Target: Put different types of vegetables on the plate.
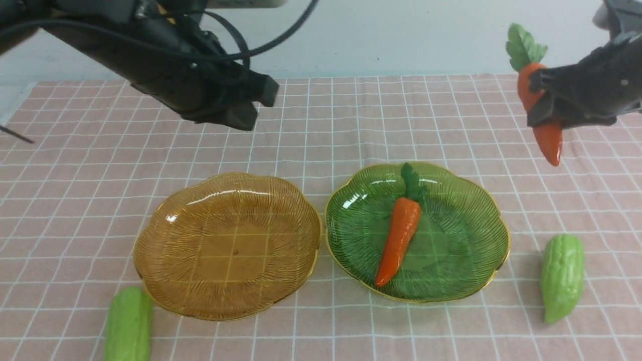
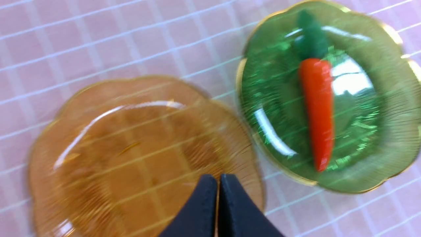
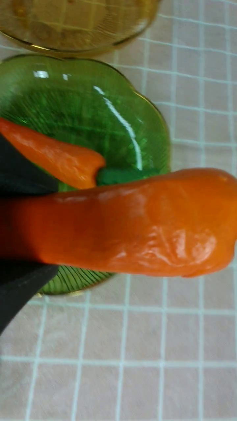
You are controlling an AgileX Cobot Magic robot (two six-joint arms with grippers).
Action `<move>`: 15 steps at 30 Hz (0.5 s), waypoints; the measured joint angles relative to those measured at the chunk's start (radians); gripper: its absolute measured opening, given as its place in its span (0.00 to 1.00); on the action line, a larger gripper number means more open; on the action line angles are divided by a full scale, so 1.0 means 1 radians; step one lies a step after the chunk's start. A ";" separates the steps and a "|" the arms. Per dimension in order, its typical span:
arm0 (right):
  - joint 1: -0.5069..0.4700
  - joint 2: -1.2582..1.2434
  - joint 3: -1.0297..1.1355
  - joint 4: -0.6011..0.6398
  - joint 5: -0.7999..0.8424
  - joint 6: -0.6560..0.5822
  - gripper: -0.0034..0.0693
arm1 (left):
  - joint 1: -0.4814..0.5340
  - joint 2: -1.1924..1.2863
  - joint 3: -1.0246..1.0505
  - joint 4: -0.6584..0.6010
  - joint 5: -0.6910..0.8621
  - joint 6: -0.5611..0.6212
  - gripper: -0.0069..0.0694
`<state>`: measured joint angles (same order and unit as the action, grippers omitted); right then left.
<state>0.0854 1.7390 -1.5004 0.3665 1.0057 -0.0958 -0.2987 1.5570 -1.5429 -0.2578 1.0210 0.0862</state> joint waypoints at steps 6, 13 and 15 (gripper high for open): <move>0.095 0.068 0.000 -0.010 0.068 0.012 0.35 | 0.032 -0.123 0.099 0.100 0.045 -0.058 0.09; 0.128 0.169 0.000 -0.076 0.089 0.115 0.37 | 0.036 -0.317 0.345 0.174 0.031 -0.134 0.09; 0.128 0.204 0.000 -0.090 0.092 0.144 0.42 | 0.039 -0.366 0.442 0.197 0.018 -0.168 0.09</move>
<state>0.2131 1.9433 -1.5004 0.2768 1.0974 0.0485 -0.2593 1.1909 -1.1013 -0.0613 1.0389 -0.0813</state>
